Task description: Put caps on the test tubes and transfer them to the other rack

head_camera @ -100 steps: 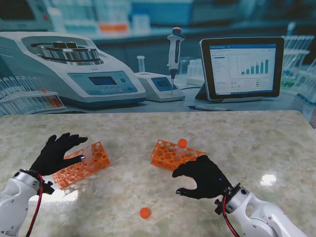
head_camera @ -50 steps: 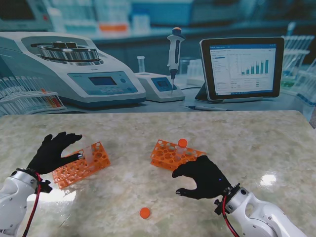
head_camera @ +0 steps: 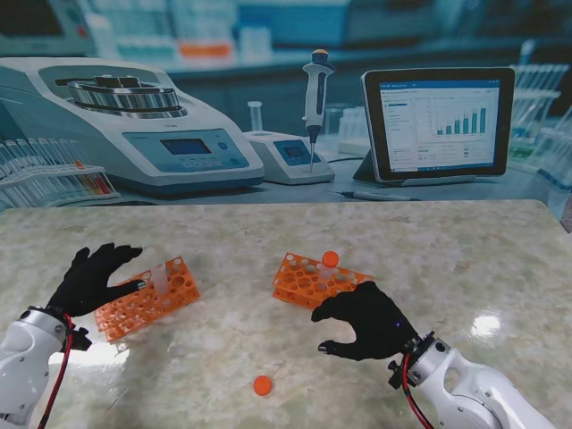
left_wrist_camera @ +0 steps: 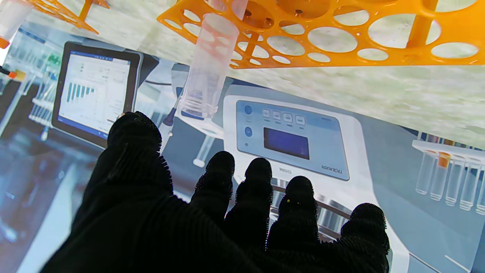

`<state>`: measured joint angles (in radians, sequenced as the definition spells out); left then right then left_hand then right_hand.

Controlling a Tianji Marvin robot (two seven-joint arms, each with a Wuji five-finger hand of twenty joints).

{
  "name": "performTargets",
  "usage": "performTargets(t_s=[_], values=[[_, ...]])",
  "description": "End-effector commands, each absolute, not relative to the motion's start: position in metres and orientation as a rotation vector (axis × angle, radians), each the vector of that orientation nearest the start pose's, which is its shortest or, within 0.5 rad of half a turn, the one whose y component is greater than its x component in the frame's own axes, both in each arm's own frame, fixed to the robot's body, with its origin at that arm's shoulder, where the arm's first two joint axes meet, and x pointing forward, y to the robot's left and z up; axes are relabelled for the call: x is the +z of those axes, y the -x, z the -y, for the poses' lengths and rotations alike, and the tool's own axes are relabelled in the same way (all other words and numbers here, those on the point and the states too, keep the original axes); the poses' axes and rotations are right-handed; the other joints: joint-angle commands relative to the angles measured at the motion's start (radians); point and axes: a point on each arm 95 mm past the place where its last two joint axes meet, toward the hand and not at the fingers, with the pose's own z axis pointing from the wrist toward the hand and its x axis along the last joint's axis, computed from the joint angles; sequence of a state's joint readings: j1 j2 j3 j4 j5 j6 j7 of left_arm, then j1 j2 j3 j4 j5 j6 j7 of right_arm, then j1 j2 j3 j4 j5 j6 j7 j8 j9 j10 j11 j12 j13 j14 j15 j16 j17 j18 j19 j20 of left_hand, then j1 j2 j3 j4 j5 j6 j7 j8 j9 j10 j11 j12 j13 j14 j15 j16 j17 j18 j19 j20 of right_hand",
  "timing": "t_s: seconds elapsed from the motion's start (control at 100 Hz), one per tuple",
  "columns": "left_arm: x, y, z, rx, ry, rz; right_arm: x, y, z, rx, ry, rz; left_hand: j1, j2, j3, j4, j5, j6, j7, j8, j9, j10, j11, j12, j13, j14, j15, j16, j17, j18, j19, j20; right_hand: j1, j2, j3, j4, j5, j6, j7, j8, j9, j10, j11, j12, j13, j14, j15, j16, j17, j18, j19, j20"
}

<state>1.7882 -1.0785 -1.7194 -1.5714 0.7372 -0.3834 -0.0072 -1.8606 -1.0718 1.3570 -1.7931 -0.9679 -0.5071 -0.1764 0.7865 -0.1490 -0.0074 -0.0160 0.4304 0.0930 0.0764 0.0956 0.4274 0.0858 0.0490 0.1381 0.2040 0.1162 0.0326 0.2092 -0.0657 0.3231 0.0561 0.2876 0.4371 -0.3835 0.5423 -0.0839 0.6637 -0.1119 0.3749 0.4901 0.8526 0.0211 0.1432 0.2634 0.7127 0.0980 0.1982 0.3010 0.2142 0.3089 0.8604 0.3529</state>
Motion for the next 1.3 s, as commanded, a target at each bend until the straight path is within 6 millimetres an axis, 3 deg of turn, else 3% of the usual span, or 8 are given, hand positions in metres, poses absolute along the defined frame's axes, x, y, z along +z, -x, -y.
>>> performTargets(t_s=[0.0, 0.48, 1.29], values=[[-0.319, -0.358, -0.169, -1.584, 1.416, -1.251, -0.314, -0.306, -0.014, 1.990, -0.971, -1.606, 0.001, 0.029, -0.015, -0.015, 0.000, 0.020, -0.027, -0.015, -0.024, 0.015, -0.020, -0.015, -0.011, -0.023, -0.009, 0.001, -0.016, -0.021, -0.030, 0.016, -0.010, 0.027, -0.018, 0.023, -0.031, 0.010, -0.013, -0.006, 0.015, -0.037, -0.006, 0.007, -0.028, -0.017, -0.054, -0.016, -0.017, 0.017, -0.016, -0.005], [-0.339, -0.366, -0.166, -1.539, 1.480, -1.269, -0.315, -0.307, -0.013, 1.989, -0.971, -1.610, -0.004, 0.026, -0.015, -0.016, 0.002, 0.018, -0.024, -0.013, -0.045, 0.016, -0.026, -0.020, -0.034, -0.032, -0.014, -0.003, -0.014, -0.024, -0.039, 0.001, -0.008, 0.026, -0.019, 0.024, -0.030, 0.011, -0.012, -0.006, 0.015, -0.037, -0.006, 0.007, -0.028, -0.016, -0.054, -0.016, -0.018, 0.018, -0.017, -0.004], [-0.355, -0.372, -0.153, -1.514, 1.535, -1.298, -0.315, -0.307, -0.014, 1.993, -0.966, -1.610, -0.003, 0.014, -0.013, -0.017, 0.001, 0.015, -0.020, -0.010, -0.060, 0.016, -0.029, -0.022, -0.050, -0.035, -0.016, -0.006, -0.011, -0.025, -0.044, -0.018, -0.008, 0.025, -0.019, 0.024, -0.030, 0.010, -0.011, -0.006, 0.015, -0.036, -0.006, 0.007, -0.028, -0.017, -0.054, -0.016, -0.017, 0.017, -0.017, -0.003]])
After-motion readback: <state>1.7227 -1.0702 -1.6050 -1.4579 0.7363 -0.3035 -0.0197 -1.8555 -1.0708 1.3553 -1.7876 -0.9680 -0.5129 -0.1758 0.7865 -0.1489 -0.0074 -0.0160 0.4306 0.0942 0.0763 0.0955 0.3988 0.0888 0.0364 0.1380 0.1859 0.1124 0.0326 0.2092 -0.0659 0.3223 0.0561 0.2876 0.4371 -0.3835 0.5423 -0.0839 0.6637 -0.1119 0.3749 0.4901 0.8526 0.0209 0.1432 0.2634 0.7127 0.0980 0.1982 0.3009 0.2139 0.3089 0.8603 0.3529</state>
